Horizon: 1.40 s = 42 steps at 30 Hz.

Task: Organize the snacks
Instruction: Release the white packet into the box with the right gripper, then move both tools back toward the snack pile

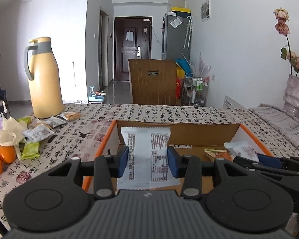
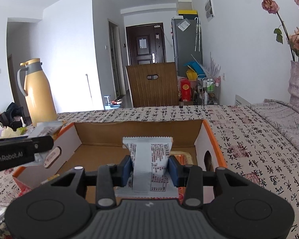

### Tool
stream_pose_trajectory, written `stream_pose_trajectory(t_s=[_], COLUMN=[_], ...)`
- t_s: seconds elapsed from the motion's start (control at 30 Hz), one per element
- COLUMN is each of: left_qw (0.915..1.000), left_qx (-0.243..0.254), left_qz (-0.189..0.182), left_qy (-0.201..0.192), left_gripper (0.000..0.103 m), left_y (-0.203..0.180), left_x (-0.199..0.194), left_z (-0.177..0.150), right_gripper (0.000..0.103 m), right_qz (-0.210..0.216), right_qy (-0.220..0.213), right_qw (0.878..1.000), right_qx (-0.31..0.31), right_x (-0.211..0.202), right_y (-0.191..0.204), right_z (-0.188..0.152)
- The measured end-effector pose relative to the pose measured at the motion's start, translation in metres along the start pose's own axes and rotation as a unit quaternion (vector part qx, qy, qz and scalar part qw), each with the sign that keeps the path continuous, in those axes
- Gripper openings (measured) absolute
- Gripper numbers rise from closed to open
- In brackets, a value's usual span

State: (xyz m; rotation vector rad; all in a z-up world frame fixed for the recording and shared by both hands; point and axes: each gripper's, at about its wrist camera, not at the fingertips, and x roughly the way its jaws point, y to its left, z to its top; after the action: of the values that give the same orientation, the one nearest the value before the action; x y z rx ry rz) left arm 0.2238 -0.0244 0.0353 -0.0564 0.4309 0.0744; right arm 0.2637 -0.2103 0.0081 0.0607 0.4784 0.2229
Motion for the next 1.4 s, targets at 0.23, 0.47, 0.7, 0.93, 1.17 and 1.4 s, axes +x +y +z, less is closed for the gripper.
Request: stream_pose_trajectory(t_s=[0.23,0.47,0.7,0.93,1.17,1.4], left_qw=[0.9983,0.9978,0.9975,0.9971,0.9975,0.9979], left_qx=[-0.033,-0.049,-0.050,-0.056,-0.051,-0.041], left_qz=[0.012,0.016,0.005,-0.006,-0.013,-0.020], left_qy=[-0.046,-0.040,-0.050,-0.051,-0.047,-0.046], left_gripper=[0.103,0.103,0.103,0.103,0.103,0.103], left_y=[0.012,0.017,0.020,0.027,0.034,0.038], left_x=[-0.018,-0.025,-0.052,-0.075,-0.098,-0.119], left_z=[0.004,0.011,0.013,0.009,-0.005,-0.018], right_gripper=[0.088,0.103,0.103,0.103,0.103,0.103], right_qz=[-0.010,-0.010,-0.005,-0.003,0.006,0.017], right_qy=[-0.014,-0.014,-0.033,-0.051,-0.056,-0.048], right_qw=[1.000,0.999,0.999,0.999,0.998,0.999], right_qx=[0.019,0.027,0.022,0.013,0.011,0.004], right_x=[-0.007,-0.010,-0.035,-0.069,-0.099,-0.122], right_y=[-0.007,-0.011,-0.007,-0.004,-0.003,0.000], right_z=[0.000,0.003,0.010,0.009,-0.003,-0.022])
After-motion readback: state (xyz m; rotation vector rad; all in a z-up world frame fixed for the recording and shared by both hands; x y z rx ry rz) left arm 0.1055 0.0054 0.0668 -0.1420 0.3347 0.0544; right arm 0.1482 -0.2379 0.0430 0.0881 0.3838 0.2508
